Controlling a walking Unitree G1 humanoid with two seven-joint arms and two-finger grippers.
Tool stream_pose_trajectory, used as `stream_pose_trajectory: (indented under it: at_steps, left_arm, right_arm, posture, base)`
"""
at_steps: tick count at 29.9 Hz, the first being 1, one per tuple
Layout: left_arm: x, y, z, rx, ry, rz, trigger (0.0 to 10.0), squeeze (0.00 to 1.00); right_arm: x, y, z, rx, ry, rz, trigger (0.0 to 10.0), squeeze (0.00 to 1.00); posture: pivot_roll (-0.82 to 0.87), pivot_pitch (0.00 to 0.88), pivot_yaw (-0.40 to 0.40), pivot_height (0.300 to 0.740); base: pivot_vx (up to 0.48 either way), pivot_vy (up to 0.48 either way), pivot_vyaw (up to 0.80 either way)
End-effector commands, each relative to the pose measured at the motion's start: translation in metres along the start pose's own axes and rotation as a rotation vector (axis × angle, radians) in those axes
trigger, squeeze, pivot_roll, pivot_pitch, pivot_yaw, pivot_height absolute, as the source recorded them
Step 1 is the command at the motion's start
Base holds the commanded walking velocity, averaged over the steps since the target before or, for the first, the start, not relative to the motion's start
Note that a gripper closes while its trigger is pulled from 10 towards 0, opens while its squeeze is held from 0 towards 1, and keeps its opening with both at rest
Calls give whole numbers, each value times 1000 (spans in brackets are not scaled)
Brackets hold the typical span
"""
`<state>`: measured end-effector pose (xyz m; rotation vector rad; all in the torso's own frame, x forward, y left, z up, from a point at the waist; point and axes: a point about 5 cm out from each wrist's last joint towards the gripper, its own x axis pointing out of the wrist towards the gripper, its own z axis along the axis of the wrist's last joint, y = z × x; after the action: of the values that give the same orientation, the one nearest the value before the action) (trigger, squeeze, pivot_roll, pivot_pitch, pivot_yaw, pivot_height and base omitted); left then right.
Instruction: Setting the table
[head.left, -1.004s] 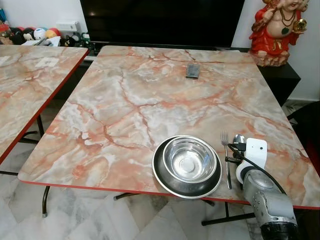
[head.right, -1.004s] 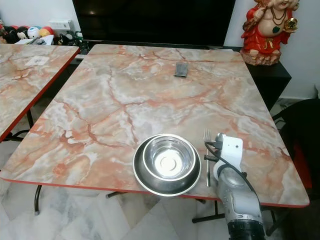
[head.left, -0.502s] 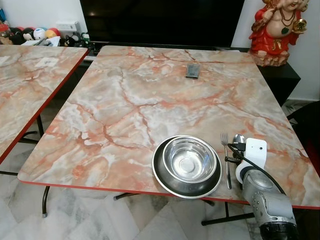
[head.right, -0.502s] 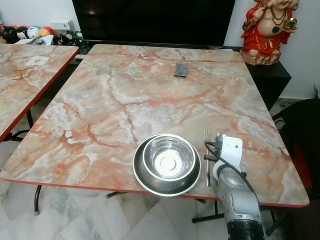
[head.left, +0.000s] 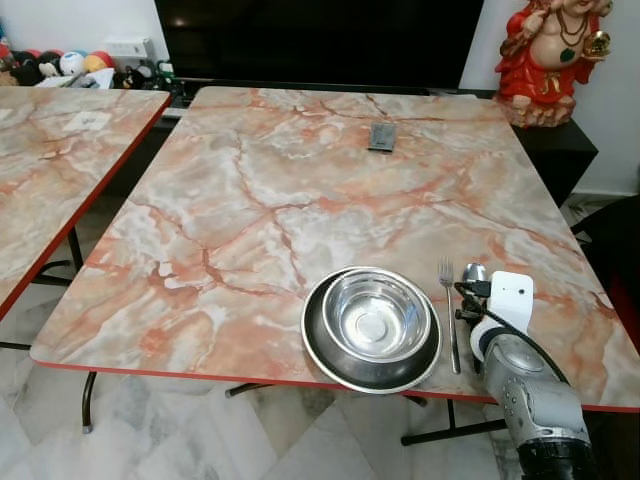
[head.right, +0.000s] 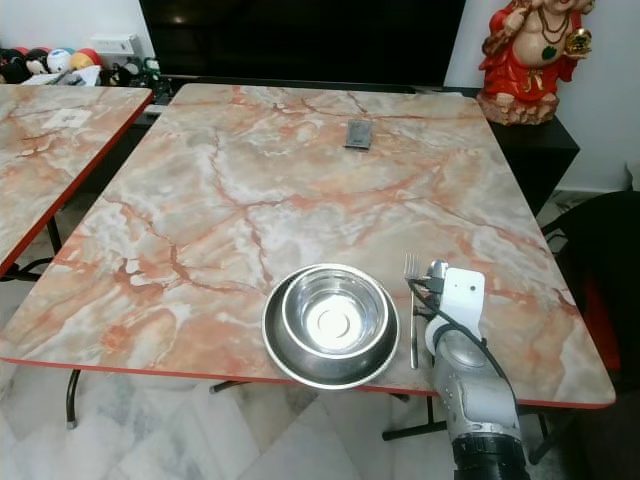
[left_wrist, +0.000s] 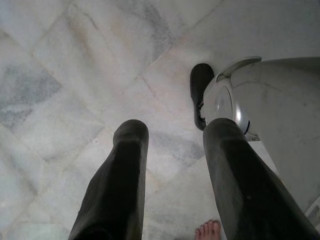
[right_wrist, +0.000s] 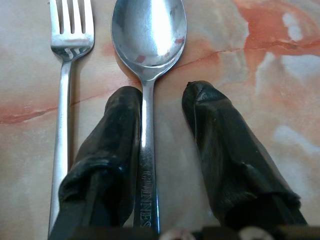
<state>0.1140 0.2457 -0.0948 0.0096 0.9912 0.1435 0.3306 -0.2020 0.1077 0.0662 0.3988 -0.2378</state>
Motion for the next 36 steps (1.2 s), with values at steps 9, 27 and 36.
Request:
stream_pose_trajectory:
  at_steps: [9,27,36]
  left_arm:
    - [-3,2,-11,-8,36,8,10000,0]
    - [-3,0,-11,-5,39,-2,10000,0]
    - [-3,0,-11,-8,38,-2,10000,0]
  right_arm:
    - [2,-1,-5,-1,13,-16,10000,0]
    - [2,-1,6,-5,-23,-10,10000,0]
    - [-6,-7,14,37,-120,-54,10000,0]
  posture:
    - [67,154,-9,740]
    - [62,120,-17,740]
    - [61,120,-18,740]
  base:
    - [0,0,0]
    - [0,0,0]
    - [0,0,0]
